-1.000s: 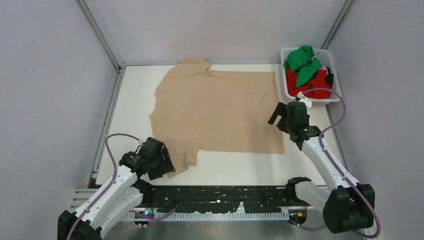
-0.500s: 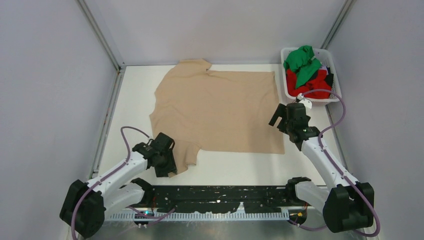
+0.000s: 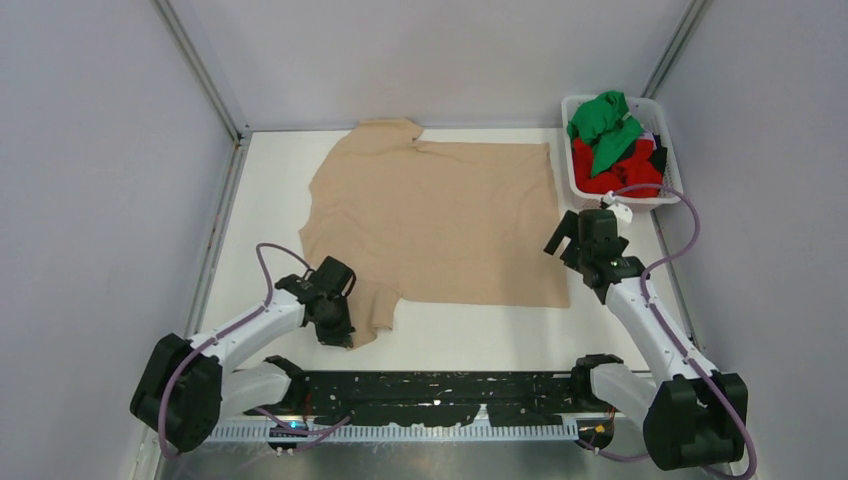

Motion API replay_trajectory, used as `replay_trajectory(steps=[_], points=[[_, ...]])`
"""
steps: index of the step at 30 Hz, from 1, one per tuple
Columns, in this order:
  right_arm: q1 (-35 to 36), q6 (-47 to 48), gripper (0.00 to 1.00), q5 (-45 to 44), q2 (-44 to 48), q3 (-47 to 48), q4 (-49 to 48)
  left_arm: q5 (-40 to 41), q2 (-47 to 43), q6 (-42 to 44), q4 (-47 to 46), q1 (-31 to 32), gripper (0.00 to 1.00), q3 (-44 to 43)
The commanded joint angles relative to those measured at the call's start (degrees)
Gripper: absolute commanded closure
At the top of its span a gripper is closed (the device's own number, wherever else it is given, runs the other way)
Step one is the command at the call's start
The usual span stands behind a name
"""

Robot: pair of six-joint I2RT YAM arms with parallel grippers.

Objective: Fold and stack the t-shirts
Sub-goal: Grab the side of the flattened tshirt closest away from the robot with both arms

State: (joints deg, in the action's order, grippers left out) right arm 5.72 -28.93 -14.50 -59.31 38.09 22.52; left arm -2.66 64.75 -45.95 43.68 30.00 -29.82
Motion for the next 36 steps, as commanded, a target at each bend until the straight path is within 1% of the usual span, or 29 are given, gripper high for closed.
replay_trajectory(steps=[1, 6, 10, 12, 13, 14, 15, 16, 21, 24, 28, 30, 32, 34, 35, 36], points=[[-0.93, -3.54, 0.05, -2.61, 5.36, -2.6, 5.29, -0.02, -2.92, 1.9, 0.69, 0.32, 1.0, 0.71], [-1.06, -7.49, 0.01, -0.21, 11.15, -8.39, 12.6, -1.13, -9.75, 2.22, 3.02, 0.28, 1.0, 2.59], [-1.06, -12.33, 0.1, 2.19, 16.88, -14.05, 12.97, -2.58, -13.14, 2.21, 5.2, 0.32, 1.0, 3.99], [-1.06, -13.92, 0.17, 2.12, 19.03, -16.36, 11.4, -4.49, -14.57, 1.88, 5.1, 0.32, 1.0, 4.75], [-1.06, -14.22, 0.26, 2.13, 19.82, -17.49, 9.75, -4.72, -15.12, 1.62, 5.4, 0.32, 1.0, 4.97], [-1.06, -14.4, 0.29, 2.08, 19.96, -17.9, 9.04, -4.62, -15.69, 1.43, 5.79, 0.29, 1.0, 5.03], [-1.01, -14.51, 0.35, 2.04, 19.81, -18.34, 8.17, -4.36, -16.13, 1.35, 6.25, 0.32, 1.0, 4.94], [-1.08, -14.46, 0.38, 2.03, 19.52, -18.37, 7.99, -4.17, -16.43, 1.38, 6.88, 0.32, 1.0, 4.73], [-1.1, -13.48, 0.41, 2.88, 15.5, -18.39, 7.06, -2.92, -18.02, -0.11, 8.35, 0.28, 1.0, 4.19], [-1.01, -13.1, 0.42, 2.96, 12.82, -18.84, 4.44, -3.65, -19.06, -0.51, 7.83, 0.32, 1.0, 4.93], [-1.06, -12.89, 0.46, 2.98, 9.29, -18.28, 2.16, -3.2, -19.43, -0.62, 9.1, 0.28, 1.0, 4.62], [-1.04, -12.84, 0.5, 2.43, 7.95, -18.26, 0.86, -3.28, -19.63, -0.78, 9.19, 0.32, 1.0, 4.7], [-1.07, -12.97, 0.55, 1.79, 6.7, -18.57, -0.32, -3.41, -19.89, -0.89, 9.32, 0.29, 1.0, 4.71], [-1.06, -13.06, 0.64, 2.48, 5.63, -18.66, -1.14, -3.32, -19.85, -1.1, 9.83, 0.32, 1.0, 4.65], [-1.12, -13.03, 0.75, 3.28, 5.5, -18.71, -1.2, -3.38, -19.91, -1.3, 10.16, 0.31, 1.0, 4.55], [-1.13, -13.1, 0.8, 3.62, 5.69, -18.73, -0.95, -3.45, -20.05, -1.68, 10.81, 0.28, 1.0, 4.46]])
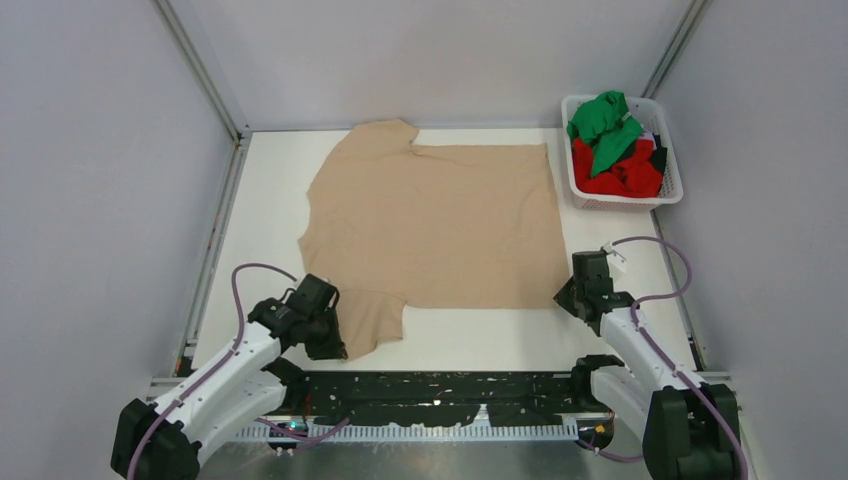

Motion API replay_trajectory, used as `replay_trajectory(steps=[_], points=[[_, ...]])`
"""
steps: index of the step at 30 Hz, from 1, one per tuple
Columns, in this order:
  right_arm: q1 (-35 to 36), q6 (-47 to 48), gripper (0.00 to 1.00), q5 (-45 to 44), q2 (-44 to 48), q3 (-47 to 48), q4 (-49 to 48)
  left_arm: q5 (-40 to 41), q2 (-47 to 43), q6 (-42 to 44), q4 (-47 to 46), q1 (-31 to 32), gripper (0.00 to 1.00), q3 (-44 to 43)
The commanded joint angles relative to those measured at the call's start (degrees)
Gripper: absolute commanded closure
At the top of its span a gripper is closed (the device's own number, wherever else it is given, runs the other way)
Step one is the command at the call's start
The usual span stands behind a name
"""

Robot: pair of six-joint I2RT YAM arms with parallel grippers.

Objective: Fold and stack the t-shirts
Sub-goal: Grab the side of the flattened tshirt closest away from the robot with both arms

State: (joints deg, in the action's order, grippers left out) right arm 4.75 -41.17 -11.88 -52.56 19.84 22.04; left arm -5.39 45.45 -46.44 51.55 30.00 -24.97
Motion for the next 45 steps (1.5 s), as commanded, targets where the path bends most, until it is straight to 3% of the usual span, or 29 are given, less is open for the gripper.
replay_trajectory(steps=[1, 5, 10, 15, 21, 26, 34, 45], points=[[-0.11, -0.83, 0.88, 1.29, -0.09, -0.58, -0.05, -1.2, -0.91, -1.54, 3.54, 0.32, 1.0, -0.58], [-0.11, -0.03, 0.95, -0.54, 4.99, 0.67, 6.27, -1.82, -4.31, -3.07, 7.66, 0.79, 1.0, -0.12], [-0.12, 0.63, 0.95, 1.07, 10.67, 2.49, 16.8, -4.58, -12.02, -6.01, 14.32, 2.27, 1.0, 0.63], [2.09, -2.52, 0.95, 5.52, 13.8, 2.23, 19.47, -6.19, -20.15, -9.55, 18.71, 4.01, 1.0, 3.04], [2.27, -0.91, 0.95, 5.66, 15.4, 2.88, 18.14, -9.57, -22.31, -9.43, 8.29, 4.08, 1.0, 3.31], [2.31, 1.89, 0.95, 8.64, 12.5, 4.53, 13.07, -13.07, -12.02, -4.6, -7.61, 3.96, 1.0, -1.21], [2.26, 5.01, 0.95, 8.75, 5.64, 11.23, 11.14, -8.57, 4.89, 2.67, -10.38, 2.76, 1.0, -17.28], [2.23, 6.51, 0.95, 7.26, -9.16, 24.05, 9.42, -13.65, 20.5, 4.81, -14.94, -14.59, 1.0, -31.41]])
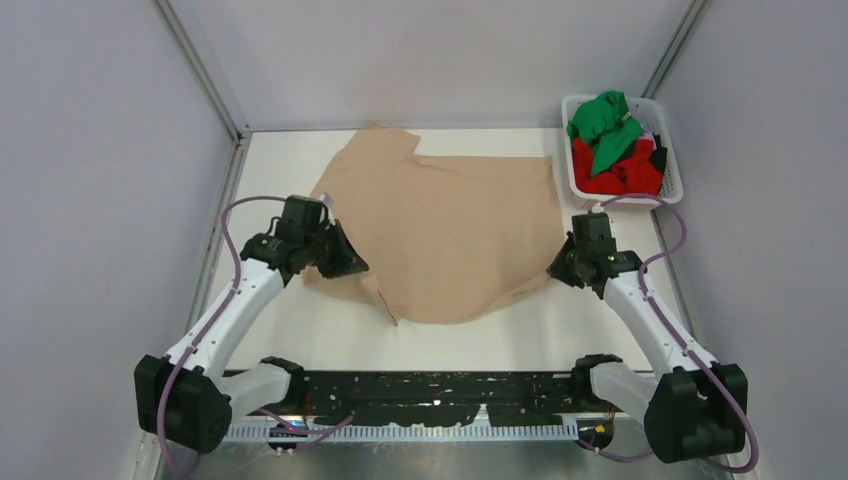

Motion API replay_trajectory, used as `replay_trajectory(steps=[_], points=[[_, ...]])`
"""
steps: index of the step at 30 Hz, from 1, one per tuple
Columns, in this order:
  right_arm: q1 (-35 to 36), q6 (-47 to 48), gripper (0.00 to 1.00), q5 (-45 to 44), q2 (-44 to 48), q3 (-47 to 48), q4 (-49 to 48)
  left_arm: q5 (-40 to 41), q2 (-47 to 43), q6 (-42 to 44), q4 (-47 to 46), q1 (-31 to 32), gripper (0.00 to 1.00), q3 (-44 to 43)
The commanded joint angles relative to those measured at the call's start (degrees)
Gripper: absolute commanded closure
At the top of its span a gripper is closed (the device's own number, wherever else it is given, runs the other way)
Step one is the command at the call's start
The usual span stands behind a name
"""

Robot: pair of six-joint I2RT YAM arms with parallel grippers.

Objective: Fold and stack the t-shirts
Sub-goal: Grab the side of the flattened tshirt closest away from the robot with both arms, then fold the flattened tshirt in 1/3 of the way

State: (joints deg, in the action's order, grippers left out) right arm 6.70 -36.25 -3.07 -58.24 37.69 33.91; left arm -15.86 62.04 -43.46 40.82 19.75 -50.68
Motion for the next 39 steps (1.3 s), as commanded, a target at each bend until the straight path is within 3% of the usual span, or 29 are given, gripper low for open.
replay_trajectory(steps=[1, 17, 33, 39], points=[[0.23, 1.79, 0.95, -1.75, -5.6, 7.19, -2.45, -3.27, 5.62, 1.85, -4.26, -5.45, 1.0, -7.38], [-2.97, 4.28, 0.95, -3.04, -27.88, 27.85, -2.18, -1.08, 34.23, 5.64, 5.61, -13.61, 1.0, -38.59], [-5.64, 1.05, 0.9, -6.33, -39.36, 32.28, -7.31, 5.11, 58.57, 4.88, 13.33, -16.32, 1.0, -63.31], [-5.86, -0.41, 0.84, -5.24, -45.21, 35.41, -10.51, 7.24, 72.13, -0.04, 15.8, -16.54, 0.79, -80.76]])
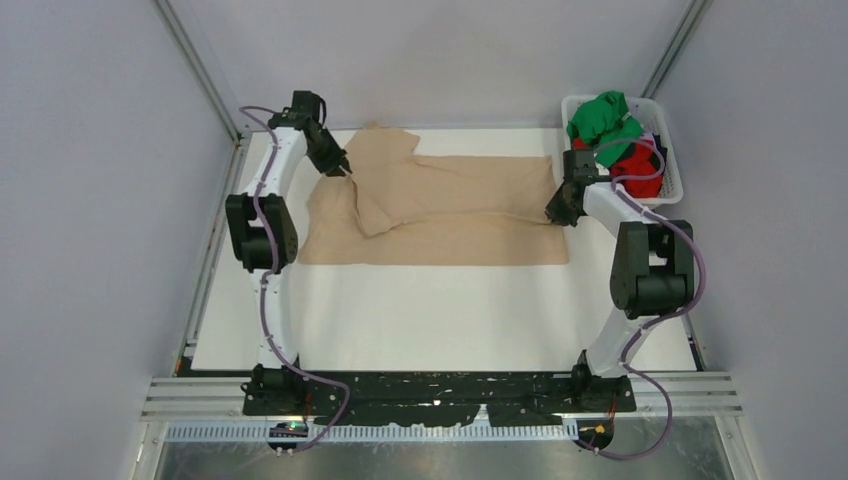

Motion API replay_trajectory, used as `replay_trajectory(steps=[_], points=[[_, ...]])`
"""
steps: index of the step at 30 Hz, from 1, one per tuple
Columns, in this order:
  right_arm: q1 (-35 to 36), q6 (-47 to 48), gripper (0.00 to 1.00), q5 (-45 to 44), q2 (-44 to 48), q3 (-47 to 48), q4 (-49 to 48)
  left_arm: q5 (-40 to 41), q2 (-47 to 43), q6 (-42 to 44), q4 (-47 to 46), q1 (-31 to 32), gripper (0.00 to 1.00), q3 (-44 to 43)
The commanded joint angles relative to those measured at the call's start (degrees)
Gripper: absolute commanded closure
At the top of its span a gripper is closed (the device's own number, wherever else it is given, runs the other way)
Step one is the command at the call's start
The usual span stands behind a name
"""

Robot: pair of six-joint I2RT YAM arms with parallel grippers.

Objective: Fold and stack the t-shirts
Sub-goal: Fold the flattened tshirt in 1/3 of the way

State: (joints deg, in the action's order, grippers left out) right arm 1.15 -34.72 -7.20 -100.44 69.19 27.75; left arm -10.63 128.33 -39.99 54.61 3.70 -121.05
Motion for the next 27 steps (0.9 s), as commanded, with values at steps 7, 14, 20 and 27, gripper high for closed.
replay_trajectory(steps=[7, 14, 20, 27], points=[[-0.34, 0.45, 0.24, -1.84, -2.31, 5.34, -4.94, -0.1, 10.05, -4.86, 4.66, -1.14, 0.01, -20.89], [1.66, 3.78, 0.04, -3.52, 7.99, -4.0, -6.39, 2.35, -17.85, 0.91, -11.49, 0.43, 0.0, 17.59], [9.27, 6.66, 0.04, 2.09, 8.78, -10.78, -12.96, -5.01, -25.34, -1.94, -25.01, 1.66, 0.0, 39.4], [13.33, 6.73, 0.05, 5.09, -1.07, -6.78, -13.79, -7.3, -18.56, -1.7, -25.65, 1.57, 0.0, 41.96]])
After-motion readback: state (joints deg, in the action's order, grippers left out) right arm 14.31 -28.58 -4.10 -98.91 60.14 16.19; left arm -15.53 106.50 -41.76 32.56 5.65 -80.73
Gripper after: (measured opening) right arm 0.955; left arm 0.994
